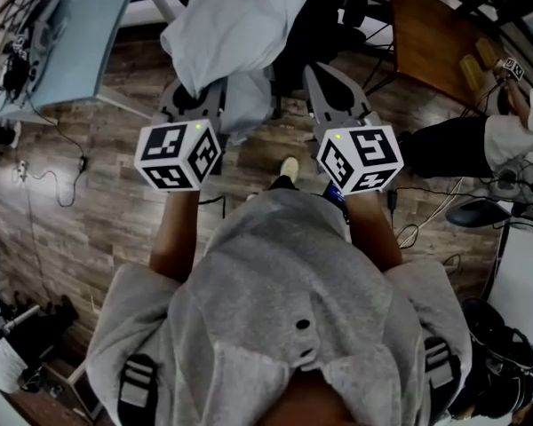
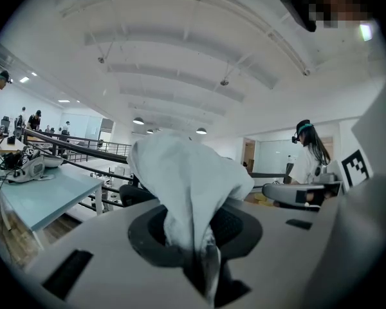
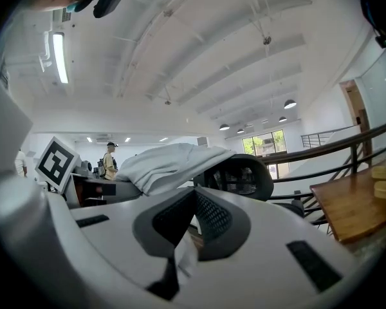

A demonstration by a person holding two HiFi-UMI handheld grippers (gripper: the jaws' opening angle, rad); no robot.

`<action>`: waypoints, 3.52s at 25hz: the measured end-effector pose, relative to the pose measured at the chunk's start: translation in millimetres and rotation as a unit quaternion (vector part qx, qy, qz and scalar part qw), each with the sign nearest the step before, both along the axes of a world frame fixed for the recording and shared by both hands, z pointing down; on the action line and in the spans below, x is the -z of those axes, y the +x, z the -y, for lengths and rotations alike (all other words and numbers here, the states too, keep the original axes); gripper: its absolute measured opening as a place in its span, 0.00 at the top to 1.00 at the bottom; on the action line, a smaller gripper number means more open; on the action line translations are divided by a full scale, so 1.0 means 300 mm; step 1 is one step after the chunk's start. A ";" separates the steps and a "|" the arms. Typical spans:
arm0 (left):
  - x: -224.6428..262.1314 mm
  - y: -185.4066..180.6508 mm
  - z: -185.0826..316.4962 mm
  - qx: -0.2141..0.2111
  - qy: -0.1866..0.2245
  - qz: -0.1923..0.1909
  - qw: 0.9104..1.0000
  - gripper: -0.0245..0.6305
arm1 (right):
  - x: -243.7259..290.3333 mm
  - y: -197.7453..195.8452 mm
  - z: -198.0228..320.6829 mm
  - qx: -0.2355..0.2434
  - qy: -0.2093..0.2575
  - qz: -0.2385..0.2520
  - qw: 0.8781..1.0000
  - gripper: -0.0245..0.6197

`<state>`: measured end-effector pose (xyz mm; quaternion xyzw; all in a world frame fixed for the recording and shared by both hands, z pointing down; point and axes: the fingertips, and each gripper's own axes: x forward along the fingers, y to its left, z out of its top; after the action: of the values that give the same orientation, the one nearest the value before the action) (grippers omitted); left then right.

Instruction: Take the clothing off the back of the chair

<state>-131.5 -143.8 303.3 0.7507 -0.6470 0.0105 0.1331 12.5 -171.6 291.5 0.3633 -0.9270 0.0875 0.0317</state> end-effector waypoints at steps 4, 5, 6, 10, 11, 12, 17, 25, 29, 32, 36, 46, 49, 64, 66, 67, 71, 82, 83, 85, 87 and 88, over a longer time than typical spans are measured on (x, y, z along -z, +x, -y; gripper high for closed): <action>0.013 -0.034 -0.061 0.016 0.003 0.001 1.000 0.82 | 0.007 -0.027 -0.048 0.008 0.000 0.000 1.000 0.95; 0.012 -0.042 -0.078 0.019 0.003 0.002 1.000 0.82 | 0.007 -0.035 -0.061 0.011 -0.001 0.001 1.000 0.95; 0.011 -0.052 -0.094 0.023 0.002 0.003 1.000 0.82 | 0.007 -0.045 -0.074 0.014 -0.001 0.001 1.000 0.95; 0.005 -0.102 -0.173 0.037 0.001 0.011 0.999 0.82 | 0.001 -0.092 -0.143 0.025 -0.001 0.000 1.000 0.95; 0.007 -0.113 -0.202 0.040 0.002 0.013 0.999 0.82 | -0.001 -0.104 -0.170 0.029 0.000 0.000 1.000 0.95; 0.009 -0.122 -0.233 0.044 0.003 0.014 0.999 0.82 | -0.001 -0.113 -0.200 0.032 0.000 0.000 0.999 0.95; 0.019 -0.136 -0.363 0.053 0.004 0.025 0.998 0.82 | 0.002 -0.133 -0.324 0.043 -0.001 0.001 0.999 0.95; -0.002 -0.209 -0.417 0.066 0.011 0.026 0.997 0.82 | -0.030 -0.190 -0.373 0.047 -0.002 -0.003 0.999 0.95; -0.018 -0.199 -0.412 0.064 0.003 0.032 0.997 0.82 | -0.039 -0.180 -0.369 0.041 -0.005 -0.005 0.999 0.95; -0.025 -0.191 -0.416 0.060 0.002 0.036 0.998 0.82 | -0.049 -0.169 -0.376 0.035 -0.008 -0.007 0.999 0.95; -0.017 -0.181 -0.409 0.051 0.006 0.038 0.998 0.82 | -0.044 -0.149 -0.375 0.021 -0.007 -0.009 1.000 0.95; -0.059 -0.130 -0.343 0.024 0.012 0.059 0.998 0.82 | -0.049 -0.066 -0.320 -0.027 0.008 -0.020 0.999 0.95; -0.080 -0.113 -0.332 0.016 0.010 0.063 0.998 0.82 | -0.060 -0.048 -0.316 -0.036 0.008 -0.022 0.999 0.95; -0.106 0.010 -0.290 0.002 0.007 0.055 0.998 0.82 | -0.096 0.080 -0.273 -0.049 -0.001 -0.019 0.999 0.95; -0.107 0.025 -0.298 0.000 0.006 0.055 0.998 0.82 | -0.100 0.101 -0.282 -0.053 -0.002 -0.019 0.998 0.95; -0.108 0.035 -0.302 0.000 0.007 0.056 0.998 0.82 | -0.102 0.116 -0.286 -0.055 -0.002 -0.019 0.998 0.95; -0.109 0.106 -0.330 0.001 0.008 0.054 0.998 0.82 | -0.106 0.200 -0.318 -0.065 -0.003 -0.016 0.998 0.95; -0.153 0.285 -0.420 -0.021 0.003 0.041 0.999 0.82 | -0.162 0.353 -0.428 -0.079 -0.015 -0.027 0.996 0.95; -0.165 0.302 -0.429 -0.024 0.001 0.041 0.999 0.82 | -0.176 0.365 -0.435 -0.078 -0.017 -0.028 0.996 0.95; -0.182 0.341 -0.440 -0.030 0.000 0.044 0.999 0.82 | -0.197 0.390 -0.447 -0.074 -0.020 -0.028 0.997 0.95; -0.190 0.384 -0.453 -0.034 0.000 0.047 0.998 0.82 | -0.207 0.425 -0.464 -0.074 -0.019 -0.026 0.997 0.95; -0.190 0.406 -0.460 -0.036 0.002 0.048 0.998 0.82 | -0.209 0.443 -0.472 -0.075 -0.018 -0.025 0.997 0.95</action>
<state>-9.7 -5.8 360.2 0.7725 -0.6251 0.0499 0.1004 145.5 -29.9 354.3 0.4329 -0.8946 0.0971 0.0545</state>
